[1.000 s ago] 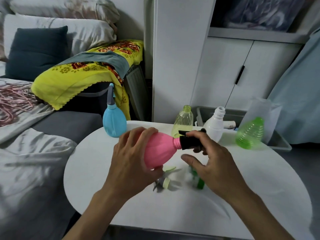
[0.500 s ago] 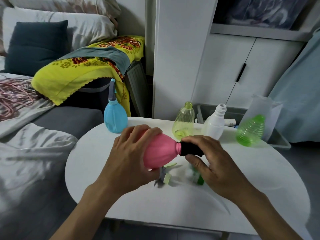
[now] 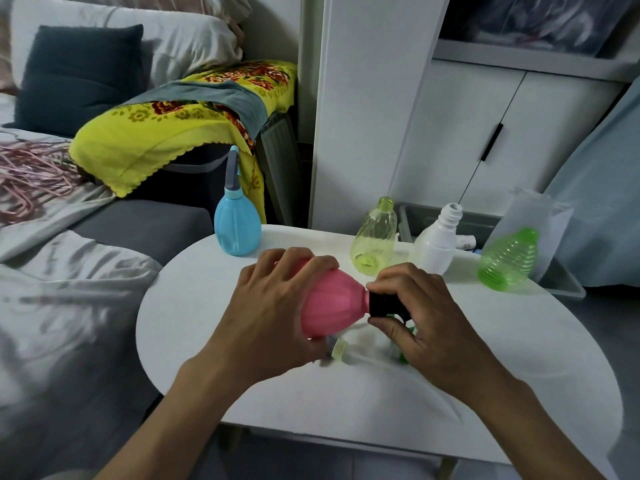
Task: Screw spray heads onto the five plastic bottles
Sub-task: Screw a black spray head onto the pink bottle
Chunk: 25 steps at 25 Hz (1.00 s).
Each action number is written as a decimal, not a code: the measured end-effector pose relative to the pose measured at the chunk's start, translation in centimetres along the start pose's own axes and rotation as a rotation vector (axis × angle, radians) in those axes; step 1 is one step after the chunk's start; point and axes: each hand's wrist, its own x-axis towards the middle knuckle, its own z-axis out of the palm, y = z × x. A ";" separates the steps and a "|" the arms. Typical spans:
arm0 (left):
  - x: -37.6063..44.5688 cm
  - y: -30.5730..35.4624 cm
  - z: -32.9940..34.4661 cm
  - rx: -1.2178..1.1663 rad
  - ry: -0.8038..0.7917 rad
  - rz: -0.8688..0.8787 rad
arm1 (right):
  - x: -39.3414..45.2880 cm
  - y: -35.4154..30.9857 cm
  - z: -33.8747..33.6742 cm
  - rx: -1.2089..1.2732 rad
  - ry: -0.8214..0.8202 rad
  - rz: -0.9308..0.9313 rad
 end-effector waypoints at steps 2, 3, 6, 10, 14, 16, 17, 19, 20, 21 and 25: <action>0.0 0.0 -0.1 0.001 0.031 0.000 | 0.0 -0.2 0.0 0.126 0.013 0.065; 0.1 0.0 -0.1 0.009 0.038 0.002 | -0.1 -0.2 0.0 0.207 0.012 0.120; 0.0 0.0 0.0 0.042 0.046 0.005 | 0.1 -0.3 -0.4 0.357 -0.014 0.257; 0.0 0.2 0.3 0.117 0.070 0.045 | 0.3 -0.2 -0.6 0.631 -0.039 0.453; 0.0 0.6 1.1 0.170 0.059 0.100 | 0.4 0.3 -1.4 1.065 -0.182 0.870; 0.0 0.9 1.3 0.144 0.042 0.104 | 0.3 0.7 -2.1 1.117 -0.253 0.933; 0.0 0.9 1.3 0.121 0.036 0.097 | 0.2 1.1 -2.3 1.119 -0.272 0.928; 0.1 0.9 1.0 0.014 0.029 0.045 | -0.2 2.1 -2.5 1.139 -0.243 0.884; 0.2 0.9 0.9 -0.091 0.018 -0.011 | -0.2 2.4 -2.6 1.188 -0.202 0.850; 0.2 1.0 0.8 -0.223 -0.013 -0.081 | -0.2 2.5 -2.6 1.292 -0.151 0.804; 0.4 1.6 1.0 -0.696 -0.207 -0.320 | 0.2 1.8 -2.1 1.636 0.042 0.589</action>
